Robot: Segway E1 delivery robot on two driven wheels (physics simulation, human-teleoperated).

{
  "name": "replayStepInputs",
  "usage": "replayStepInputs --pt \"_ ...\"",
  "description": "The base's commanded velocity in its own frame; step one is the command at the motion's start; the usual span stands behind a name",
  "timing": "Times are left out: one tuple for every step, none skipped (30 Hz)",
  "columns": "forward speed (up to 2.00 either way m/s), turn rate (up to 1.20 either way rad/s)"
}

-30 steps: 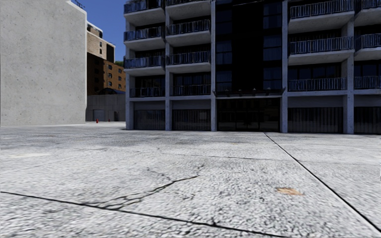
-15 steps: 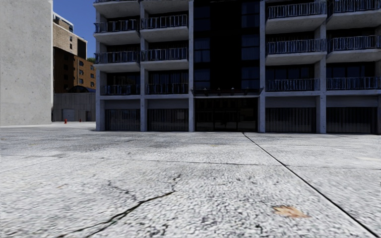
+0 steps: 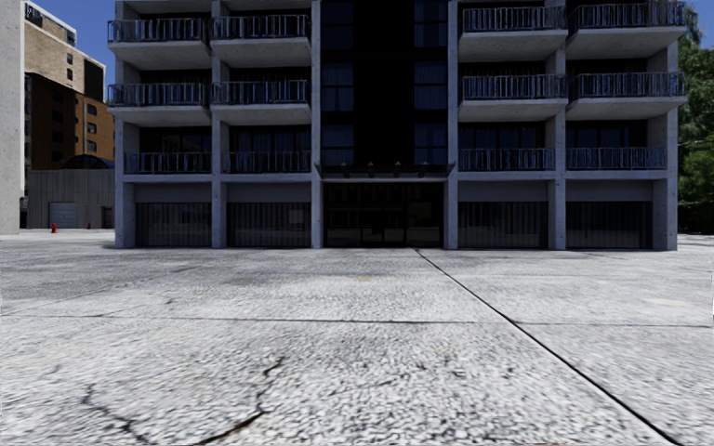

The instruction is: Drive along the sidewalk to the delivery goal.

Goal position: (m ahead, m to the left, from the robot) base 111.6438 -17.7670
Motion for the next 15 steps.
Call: replayStepInputs --pt "1.16 -0.38" --pt "1.16 -0.38" --pt "1.16 -0.38" --pt "1.17 -0.38" --pt "1.19 -0.39" --pt "1.19 -0.39" --pt "1.19 -0.39" --pt "1.19 -0.39" --pt "1.19 -0.39" --pt "1.19 -0.39" --pt "1.19 -0.39" --pt "1.19 -0.39" --pt "1.19 -0.39" --pt "1.19 -0.39" --pt "1.19 -0.39"
